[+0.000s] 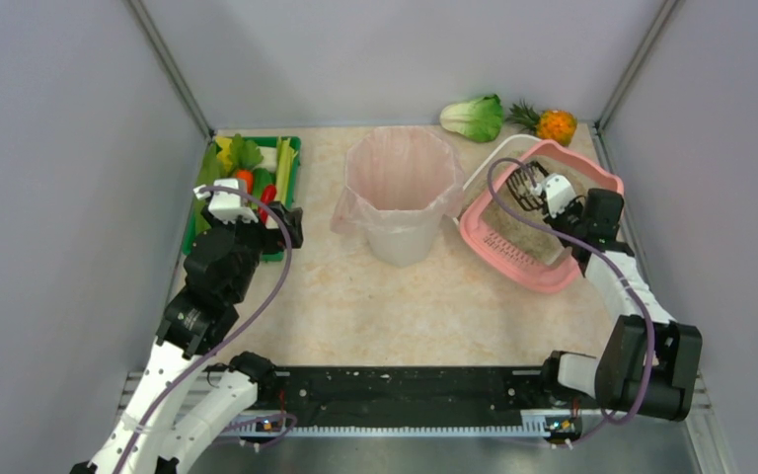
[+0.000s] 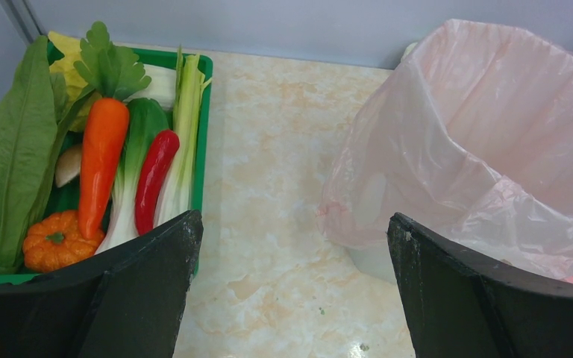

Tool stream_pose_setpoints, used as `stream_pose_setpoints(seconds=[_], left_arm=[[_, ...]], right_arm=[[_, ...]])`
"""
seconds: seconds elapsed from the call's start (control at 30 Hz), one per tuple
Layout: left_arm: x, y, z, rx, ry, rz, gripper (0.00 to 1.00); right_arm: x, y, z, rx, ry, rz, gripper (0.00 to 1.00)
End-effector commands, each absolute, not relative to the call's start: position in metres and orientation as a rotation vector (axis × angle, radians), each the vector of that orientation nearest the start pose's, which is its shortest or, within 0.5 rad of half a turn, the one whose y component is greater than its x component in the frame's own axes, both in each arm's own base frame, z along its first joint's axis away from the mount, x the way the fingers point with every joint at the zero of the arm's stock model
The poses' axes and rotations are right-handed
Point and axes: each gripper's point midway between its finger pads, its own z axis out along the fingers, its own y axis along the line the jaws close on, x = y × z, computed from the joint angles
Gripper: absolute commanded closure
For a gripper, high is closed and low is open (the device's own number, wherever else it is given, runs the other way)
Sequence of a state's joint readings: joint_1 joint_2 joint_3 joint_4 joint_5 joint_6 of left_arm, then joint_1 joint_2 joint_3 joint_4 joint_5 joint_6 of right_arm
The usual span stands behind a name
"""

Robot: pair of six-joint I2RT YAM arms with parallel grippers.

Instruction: Clean the litter box

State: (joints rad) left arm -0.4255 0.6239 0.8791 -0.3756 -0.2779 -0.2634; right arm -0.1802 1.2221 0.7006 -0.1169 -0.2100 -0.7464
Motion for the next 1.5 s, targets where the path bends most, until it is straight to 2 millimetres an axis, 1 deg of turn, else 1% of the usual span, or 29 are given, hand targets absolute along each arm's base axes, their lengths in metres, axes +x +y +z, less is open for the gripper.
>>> stream_pose_setpoints(seconds=[0.0,0.13,0.17,0.2,0.27,0.33,0.4,0.47,0.53,0.6,0.63,0.8,0.87,1.0,1.1,1.17,1.23,1.37,1.47], left_arm=[[0.258,-0.077,0.334,-0.080,1.644,-0.306,0.01],[0.257,-0.075,0.333,-0.084,1.643,-0.299,0.01],[0.257,-0.075,0.333,-0.084,1.643,-0.299,0.01],[0.256,-0.075,0.334,-0.085,1.642,-0.300,0.01],[0.257,-0.075,0.333,-0.086,1.644,-0.300,0.01],[0.257,-0.075,0.332,-0.087,1.645,-0.302,0.01],[0.257,-0.075,0.333,-0.087,1.643,-0.305,0.01],[0.257,-0.075,0.334,-0.087,1.640,-0.303,0.01],[0.257,-0.074,0.334,-0.086,1.638,-0.300,0.01],[0.257,-0.075,0.334,-0.085,1.638,-0.300,0.01],[0.257,-0.075,0.335,-0.086,1.636,-0.301,0.01],[0.258,-0.076,0.335,-0.079,1.636,-0.305,0.01],[0.259,-0.078,0.335,-0.081,1.638,-0.312,0.01],[0.260,-0.080,0.334,-0.078,1.638,-0.324,0.01],[0.259,-0.080,0.334,-0.078,1.638,-0.324,0.01],[0.259,-0.079,0.334,-0.080,1.639,-0.321,0.01],[0.258,-0.079,0.333,-0.080,1.639,-0.321,0.01],[0.259,-0.079,0.332,-0.082,1.642,-0.319,0.01],[0.258,-0.077,0.332,-0.084,1.642,-0.315,0.01]], right_arm=[[0.358,-0.064,0.135,-0.628,2.021,-0.344,1.00],[0.357,-0.058,0.131,-0.611,2.011,-0.296,1.00],[0.359,-0.060,0.135,-0.587,1.997,-0.306,1.00],[0.360,-0.057,0.136,-0.585,1.989,-0.286,1.00],[0.361,-0.048,0.139,-0.597,1.965,-0.224,1.00],[0.364,-0.048,0.143,-0.560,1.949,-0.206,1.00],[0.365,-0.050,0.142,-0.544,1.955,-0.208,1.00],[0.364,-0.046,0.142,-0.541,1.952,-0.172,1.00],[0.365,-0.053,0.146,-0.488,1.941,-0.188,1.00],[0.362,-0.052,0.151,-0.434,1.898,-0.114,1.00],[0.361,-0.055,0.152,-0.427,1.905,-0.126,1.00],[0.359,-0.055,0.157,-0.448,1.914,-0.125,1.00],[0.360,-0.048,0.161,-0.470,1.882,-0.093,1.00],[0.363,-0.042,0.159,-0.496,1.916,-0.035,1.00],[0.367,-0.045,0.168,-0.501,1.906,-0.070,1.00],[0.365,-0.039,0.167,-0.547,1.936,-0.087,1.00],[0.368,-0.037,0.174,-0.575,1.940,-0.107,1.00],[0.377,-0.039,0.187,-0.565,1.937,-0.130,1.00],[0.380,-0.042,0.185,-0.563,1.966,-0.150,1.00]])
